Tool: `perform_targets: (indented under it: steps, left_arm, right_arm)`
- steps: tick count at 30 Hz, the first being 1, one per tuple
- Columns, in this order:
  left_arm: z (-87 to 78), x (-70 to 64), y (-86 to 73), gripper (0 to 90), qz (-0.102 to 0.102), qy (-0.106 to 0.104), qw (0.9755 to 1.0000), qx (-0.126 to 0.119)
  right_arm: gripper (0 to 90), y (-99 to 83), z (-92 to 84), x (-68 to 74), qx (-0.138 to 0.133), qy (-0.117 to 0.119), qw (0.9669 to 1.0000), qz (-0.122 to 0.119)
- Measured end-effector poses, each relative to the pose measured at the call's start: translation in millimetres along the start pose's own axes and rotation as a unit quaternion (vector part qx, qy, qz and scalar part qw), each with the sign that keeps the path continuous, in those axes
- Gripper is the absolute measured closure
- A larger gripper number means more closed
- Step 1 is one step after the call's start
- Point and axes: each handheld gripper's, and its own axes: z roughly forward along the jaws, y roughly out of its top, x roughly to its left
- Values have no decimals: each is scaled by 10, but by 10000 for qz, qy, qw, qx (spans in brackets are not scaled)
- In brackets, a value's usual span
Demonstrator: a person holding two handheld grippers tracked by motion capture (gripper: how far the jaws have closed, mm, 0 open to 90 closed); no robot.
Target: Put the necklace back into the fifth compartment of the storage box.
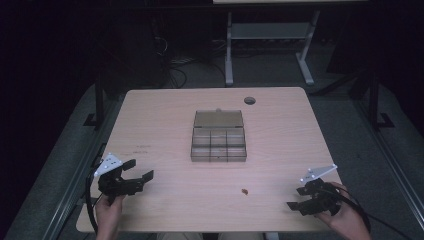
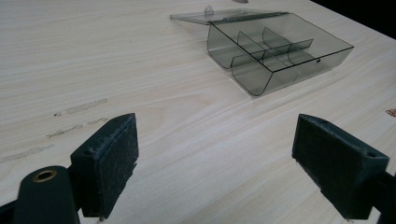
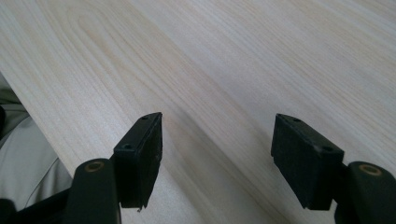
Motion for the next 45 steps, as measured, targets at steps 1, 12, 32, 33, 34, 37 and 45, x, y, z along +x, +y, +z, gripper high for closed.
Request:
perform_targets:
  steps: [1, 12, 32, 33, 34, 37, 45]
  left_arm:
    - [4, 4, 0, 143, 14, -5, 10000, 6]
    - [14, -15, -1, 143, 96, -33, 9999, 13]
    - [37, -32, -2, 143, 133, -7, 9999, 40]
    - [36, -30, -2, 143, 147, -7, 9999, 32]
    - [34, -30, -2, 143, 133, -1, 9999, 19]
    - [32, -29, -6, 143, 100, 4, 9999, 13]
    - [-1, -4, -11, 143, 81, 78, 9999, -45]
  right_arm:
    - [335, 3, 5, 5, 8, -9, 10000, -9]
    - [331, 64, 20, 74, 47, -45, 9999, -131]
    - [332, 178, 71, 211, 154, -11, 9991, -384]
    - [332, 184, 71, 217, 176, -11, 9991, -393]
    - [332, 191, 72, 225, 176, -13, 9990, -411]
    - [334, 213, 83, 250, 197, 23, 9988, -438]
    - [335, 311, 56, 313, 231, 44, 9980, -591]
